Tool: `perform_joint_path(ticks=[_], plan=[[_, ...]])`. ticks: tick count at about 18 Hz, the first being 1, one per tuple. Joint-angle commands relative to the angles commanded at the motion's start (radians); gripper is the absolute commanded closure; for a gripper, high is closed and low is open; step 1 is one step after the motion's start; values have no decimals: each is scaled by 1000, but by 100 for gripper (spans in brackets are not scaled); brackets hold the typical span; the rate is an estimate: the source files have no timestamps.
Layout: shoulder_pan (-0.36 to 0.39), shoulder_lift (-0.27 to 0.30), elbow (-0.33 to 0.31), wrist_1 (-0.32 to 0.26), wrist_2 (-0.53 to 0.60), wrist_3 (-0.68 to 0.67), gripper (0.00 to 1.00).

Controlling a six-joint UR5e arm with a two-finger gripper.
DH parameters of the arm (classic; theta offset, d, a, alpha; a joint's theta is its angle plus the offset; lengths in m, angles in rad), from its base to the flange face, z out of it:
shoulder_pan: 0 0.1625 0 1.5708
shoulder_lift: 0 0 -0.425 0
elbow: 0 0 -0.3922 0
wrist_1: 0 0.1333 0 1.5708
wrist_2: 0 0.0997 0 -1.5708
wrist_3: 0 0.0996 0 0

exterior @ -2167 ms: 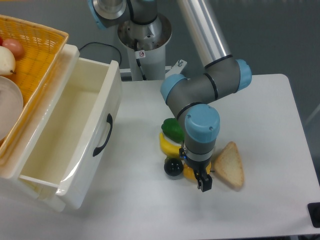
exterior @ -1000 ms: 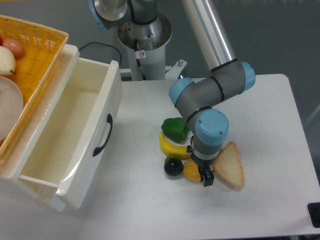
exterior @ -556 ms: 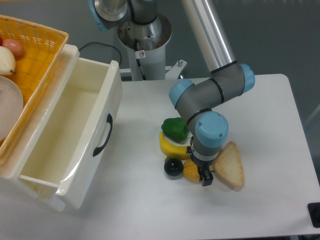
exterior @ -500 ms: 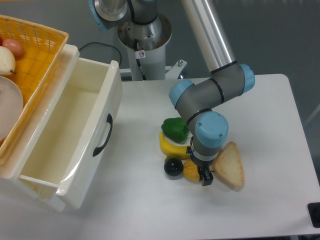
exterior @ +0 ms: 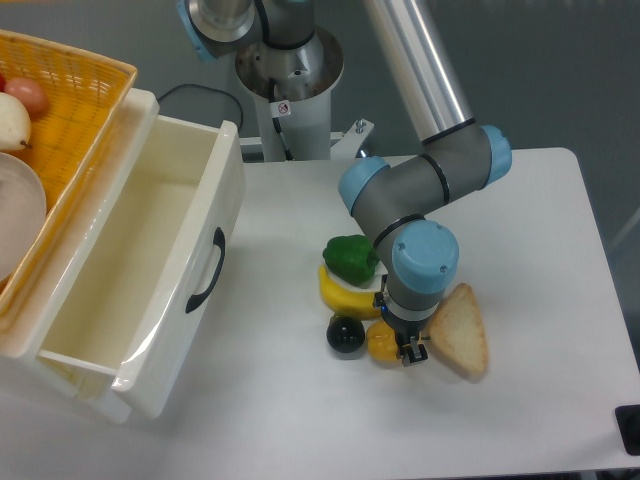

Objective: Pick up the yellow pepper

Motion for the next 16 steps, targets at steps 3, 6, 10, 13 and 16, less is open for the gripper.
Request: perform_joint_path(ticks=[3, 6, 10, 13, 16], plan=[[0, 41, 0, -43, -3, 0, 67], [0, 94, 2, -118, -43, -27, 67], [-5, 164, 0, -244, -81, -60, 67], [-14, 218, -11, -322, -83, -81, 66], [-23, 258, -14, -384, -113, -89, 66]])
